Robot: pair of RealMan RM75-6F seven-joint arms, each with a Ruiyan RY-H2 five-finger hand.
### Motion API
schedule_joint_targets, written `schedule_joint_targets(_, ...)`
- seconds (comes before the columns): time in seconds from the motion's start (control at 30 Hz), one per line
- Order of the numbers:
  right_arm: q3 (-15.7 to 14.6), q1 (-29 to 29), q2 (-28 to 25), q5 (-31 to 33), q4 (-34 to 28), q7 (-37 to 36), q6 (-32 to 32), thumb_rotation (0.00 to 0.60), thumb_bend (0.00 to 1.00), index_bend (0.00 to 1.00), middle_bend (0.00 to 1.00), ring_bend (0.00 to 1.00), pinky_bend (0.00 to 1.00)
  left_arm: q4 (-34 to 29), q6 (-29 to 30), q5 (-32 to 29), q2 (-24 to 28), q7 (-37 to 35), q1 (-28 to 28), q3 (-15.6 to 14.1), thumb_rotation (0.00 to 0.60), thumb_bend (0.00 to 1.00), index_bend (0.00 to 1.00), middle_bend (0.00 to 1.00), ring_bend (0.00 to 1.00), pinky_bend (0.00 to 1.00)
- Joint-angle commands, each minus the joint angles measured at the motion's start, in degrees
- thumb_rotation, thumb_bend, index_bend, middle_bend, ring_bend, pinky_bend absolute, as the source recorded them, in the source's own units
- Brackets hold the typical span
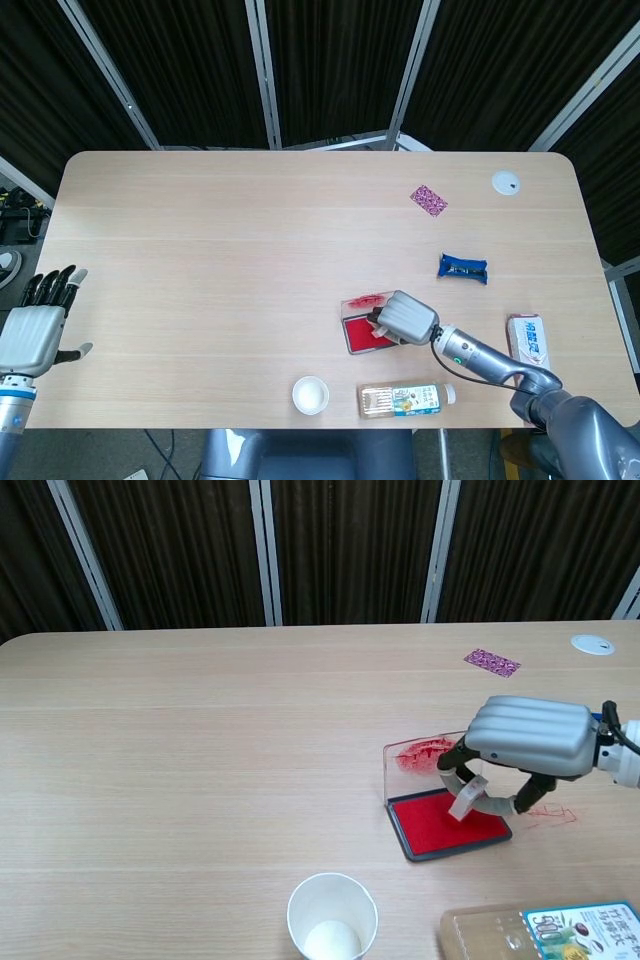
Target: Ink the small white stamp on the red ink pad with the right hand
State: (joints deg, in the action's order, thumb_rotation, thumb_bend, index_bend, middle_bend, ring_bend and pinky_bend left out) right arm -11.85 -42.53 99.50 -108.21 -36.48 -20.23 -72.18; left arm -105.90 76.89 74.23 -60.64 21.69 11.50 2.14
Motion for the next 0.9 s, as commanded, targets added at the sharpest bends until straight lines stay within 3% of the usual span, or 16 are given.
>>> schedule_joint_targets(0.03, 1.15, 0.03, -1.84, 0.86, -2.38, -0.21, -1.89, 0.6, 0.58, 0.62, 0.58, 0.82, 1.0, -0.09, 0.08, 0.32, 0.13, -0.17, -0.07, -0.12, 0.6, 0.0, 0.0, 0.0, 0.0, 0.0)
schedule_joint_targets(0.33, 1.89, 1.55, -7.59, 3.15, -6.85, 1.93, -2.08, 0.6, 0.58, 0.62, 0.58, 0.82, 1.0, -0.39, 0.49, 1.26, 0.48, -0.75, -0.36, -0.43, 0.6, 0.0, 0.0, 0.0, 0.0, 0.0)
schedule_joint_targets(0.9, 0.07, 6.79, -4.72, 6.17, 3.15, -1.82, 3.07, 0.6, 0.58, 0.61, 0.58, 0.82, 1.0, -0.75, -0.01, 0.6, 0.1, 0.54, -0.13, -0.44, 0.6, 0.0, 0.0, 0.0, 0.0, 0.0)
